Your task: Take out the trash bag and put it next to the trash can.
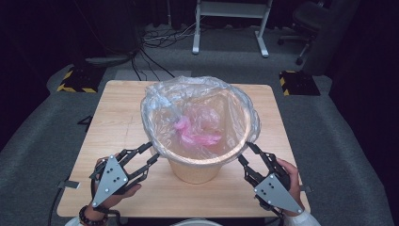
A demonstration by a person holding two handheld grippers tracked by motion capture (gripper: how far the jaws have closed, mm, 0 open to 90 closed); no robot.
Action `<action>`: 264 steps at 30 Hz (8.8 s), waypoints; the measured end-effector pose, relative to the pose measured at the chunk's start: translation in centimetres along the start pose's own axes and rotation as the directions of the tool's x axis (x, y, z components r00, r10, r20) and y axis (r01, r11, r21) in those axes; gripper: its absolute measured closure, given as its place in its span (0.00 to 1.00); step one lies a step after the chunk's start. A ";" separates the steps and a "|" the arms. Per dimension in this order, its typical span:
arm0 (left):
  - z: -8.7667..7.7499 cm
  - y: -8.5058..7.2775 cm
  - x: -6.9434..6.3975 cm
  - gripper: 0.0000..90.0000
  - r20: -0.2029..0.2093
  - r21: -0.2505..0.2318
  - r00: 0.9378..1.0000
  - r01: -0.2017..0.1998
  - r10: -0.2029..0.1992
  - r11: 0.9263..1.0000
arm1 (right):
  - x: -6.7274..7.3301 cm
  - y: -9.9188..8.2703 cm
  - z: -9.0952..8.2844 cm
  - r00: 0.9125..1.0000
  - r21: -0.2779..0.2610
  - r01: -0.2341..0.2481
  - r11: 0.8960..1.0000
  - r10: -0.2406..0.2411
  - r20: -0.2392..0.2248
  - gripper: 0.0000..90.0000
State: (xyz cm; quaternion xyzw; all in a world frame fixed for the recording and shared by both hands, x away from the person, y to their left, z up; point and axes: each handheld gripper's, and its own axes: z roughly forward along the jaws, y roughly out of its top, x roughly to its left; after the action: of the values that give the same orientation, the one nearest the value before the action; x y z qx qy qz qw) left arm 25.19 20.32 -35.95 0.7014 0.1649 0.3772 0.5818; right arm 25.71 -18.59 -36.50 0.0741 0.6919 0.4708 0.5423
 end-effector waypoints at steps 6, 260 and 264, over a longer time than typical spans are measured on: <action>-0.4 0.1 0.1 0.46 -0.005 -0.023 1.000 0.013 -0.013 1.000 | -0.3 0.0 -0.3 1.000 -0.015 0.010 1.000 -0.010 0.002 0.96; 6.3 -8.8 10.9 0.97 -0.273 0.342 0.952 0.229 -0.137 0.911 | 0.2 -14.8 0.6 0.847 0.522 -0.426 0.739 0.528 -0.056 0.40; 6.7 -9.8 11.2 0.97 -0.268 0.376 0.949 0.259 -0.163 0.890 | 0.4 -15.0 0.7 0.845 0.533 -0.423 0.733 0.532 -0.062 0.40</action>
State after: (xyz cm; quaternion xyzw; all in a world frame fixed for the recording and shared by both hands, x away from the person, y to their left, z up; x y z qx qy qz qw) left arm 39.42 25.83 -41.64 0.7364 0.3814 0.3472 0.4378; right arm 32.22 -26.15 -47.75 0.3377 0.7999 0.4042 0.2878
